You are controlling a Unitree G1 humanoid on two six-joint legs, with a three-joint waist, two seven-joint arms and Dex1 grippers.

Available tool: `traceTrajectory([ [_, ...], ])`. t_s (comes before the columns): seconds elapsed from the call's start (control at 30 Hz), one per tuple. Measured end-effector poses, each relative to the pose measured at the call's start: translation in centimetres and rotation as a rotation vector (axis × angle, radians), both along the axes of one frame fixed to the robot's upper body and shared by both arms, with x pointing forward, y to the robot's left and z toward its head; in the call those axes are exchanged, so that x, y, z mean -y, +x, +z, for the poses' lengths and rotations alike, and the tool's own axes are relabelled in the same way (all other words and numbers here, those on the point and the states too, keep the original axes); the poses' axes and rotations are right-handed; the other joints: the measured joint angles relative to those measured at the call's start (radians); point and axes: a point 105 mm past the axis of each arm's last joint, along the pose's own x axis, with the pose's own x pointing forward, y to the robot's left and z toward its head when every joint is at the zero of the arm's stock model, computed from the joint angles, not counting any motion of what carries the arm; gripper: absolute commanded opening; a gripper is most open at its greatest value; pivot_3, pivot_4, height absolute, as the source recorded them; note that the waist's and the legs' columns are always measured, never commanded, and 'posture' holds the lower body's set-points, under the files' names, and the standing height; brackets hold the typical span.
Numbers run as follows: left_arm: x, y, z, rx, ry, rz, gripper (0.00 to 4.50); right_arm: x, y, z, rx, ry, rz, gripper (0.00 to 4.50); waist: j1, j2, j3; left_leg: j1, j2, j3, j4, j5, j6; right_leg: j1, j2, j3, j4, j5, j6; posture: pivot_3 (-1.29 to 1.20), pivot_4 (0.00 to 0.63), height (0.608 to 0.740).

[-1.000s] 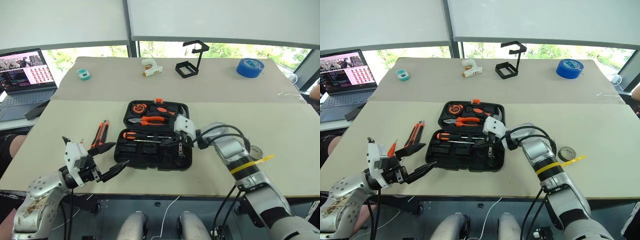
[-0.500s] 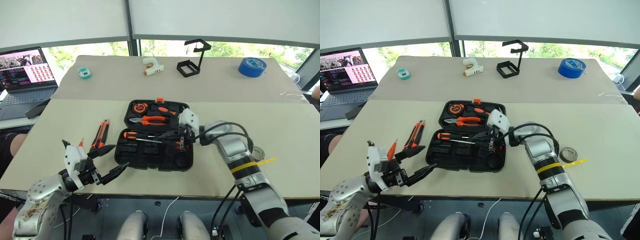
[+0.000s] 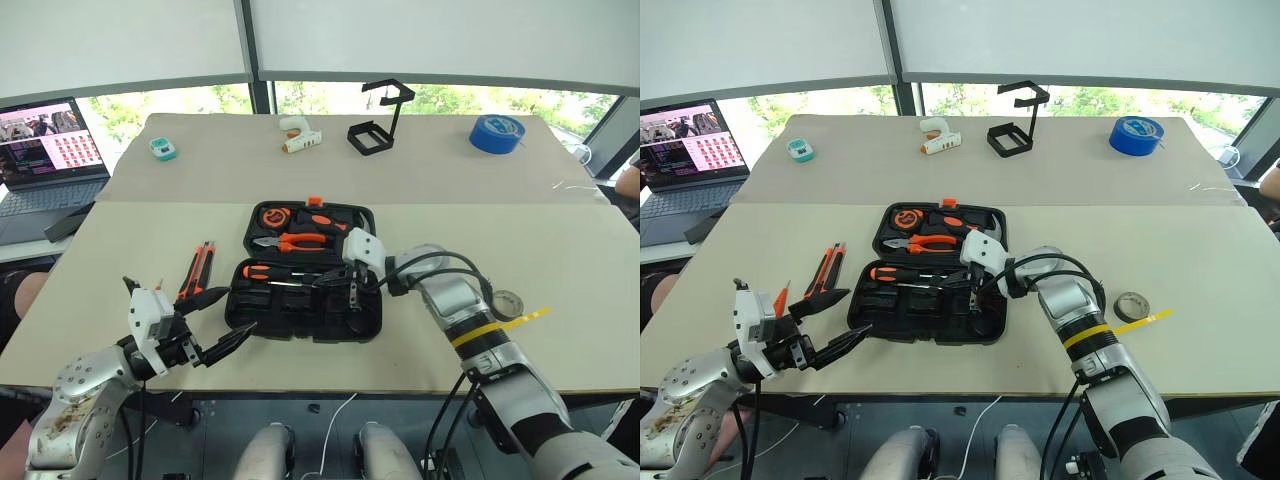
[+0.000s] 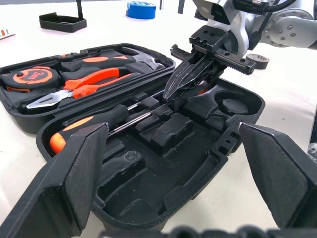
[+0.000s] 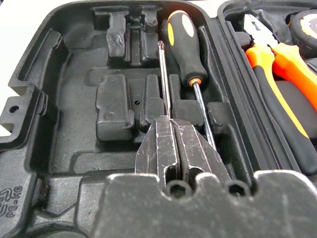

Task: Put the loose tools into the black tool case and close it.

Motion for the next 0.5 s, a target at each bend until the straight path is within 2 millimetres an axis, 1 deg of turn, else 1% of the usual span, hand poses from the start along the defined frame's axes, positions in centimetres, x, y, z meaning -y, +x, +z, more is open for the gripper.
traceTrajectory([
  [0.07,-1.0,-0.3,-0.1,-0.002,-0.002,0.057,4.50,0.7,0.0,0.3,0.006,0.077,-0.025,0.60,0.000,0.000,0.000,-0.003,0.000,0.000,0.000,0.000,0.000,-0.003,0.000,0.000,-0.001,0.000,0.000,0.00,0.150,0.740],
  [0.1,-1.6,-0.5,-0.1,-0.003,-0.007,0.094,4.50,1.3,0.2,0.8,0.018,0.115,-0.045,0.89,0.000,0.000,0.000,-0.005,0.000,0.000,-0.001,0.000,0.000,-0.005,-0.001,0.000,-0.001,0.000,0.000,0.00,0.150,0.740],
  [0.17,-2.8,-1.1,-0.3,-0.019,-0.028,0.164,4.50,3.1,0.4,2.1,0.052,0.176,-0.088,1.54,0.001,0.000,0.001,-0.007,-0.001,0.000,-0.001,0.000,0.000,-0.006,-0.003,0.000,-0.002,0.000,0.000,0.00,0.150,0.740],
  [0.2,-3.8,-1.8,-0.4,-0.025,-0.043,0.230,4.50,4.6,0.1,3.2,0.081,0.214,-0.099,1.84,0.002,-0.001,0.001,-0.009,-0.001,0.000,0.000,0.000,0.000,-0.007,-0.005,0.000,-0.002,0.000,0.000,0.00,0.150,0.740],
  [0.27,-6.0,-3.1,-1.2,-0.056,-0.048,0.362,4.50,7.2,-0.7,4.6,0.126,0.248,-0.121,2.56,0.006,-0.001,0.001,-0.009,-0.001,0.000,-0.001,-0.002,0.000,-0.006,-0.007,0.000,-0.004,0.000,0.001,0.00,0.150,0.740],
  [0.3,-6.9,-3.8,-1.6,-0.070,-0.049,0.418,4.50,8.2,-1.1,4.8,0.139,0.251,-0.133,2.94,0.009,-0.002,0.001,-0.009,0.000,0.000,-0.001,-0.002,0.000,-0.006,-0.007,0.000,-0.005,0.000,0.001,0.00,0.150,0.740],
  [0.33,-8.1,-5.0,-2.1,-0.093,-0.044,0.492,4.50,9.4,-1.7,4.8,0.158,0.257,-0.155,3.23,0.011,-0.002,0.001,-0.009,0.001,0.000,-0.001,-0.003,0.000,-0.005,-0.006,0.000,-0.006,0.000,0.001,0.00,0.150,0.740],
  [0.43,-11.0,-7.9,-2.8,-0.144,-0.021,0.660,4.50,12.2,-3.2,3.9,0.209,0.242,-0.185,4.29,0.015,-0.004,0.002,-0.008,0.003,0.001,0.000,-0.003,-0.001,-0.004,-0.006,0.000,-0.007,0.000,0.000,0.00,0.150,0.740],
  [0.47,-12.2,-8.7,-2.7,-0.155,-0.007,0.725,4.50,12.9,-3.9,3.6,0.230,0.239,-0.183,4.46,0.018,-0.005,0.002,-0.007,0.003,0.001,0.000,-0.003,-0.001,-0.003,-0.006,0.000,-0.007,-0.001,0.000,0.00,0.150,0.740],
  [0.5,-13.3,-9.4,-2.6,-0.166,0.001,0.787,4.50,13.4,-4.4,3.4,0.249,0.239,-0.173,4.46,0.020,-0.005,0.002,-0.006,0.004,0.001,0.000,-0.003,-0.001,-0.001,-0.006,-0.001,-0.008,-0.001,-0.001,0.00,0.150,0.740],
])
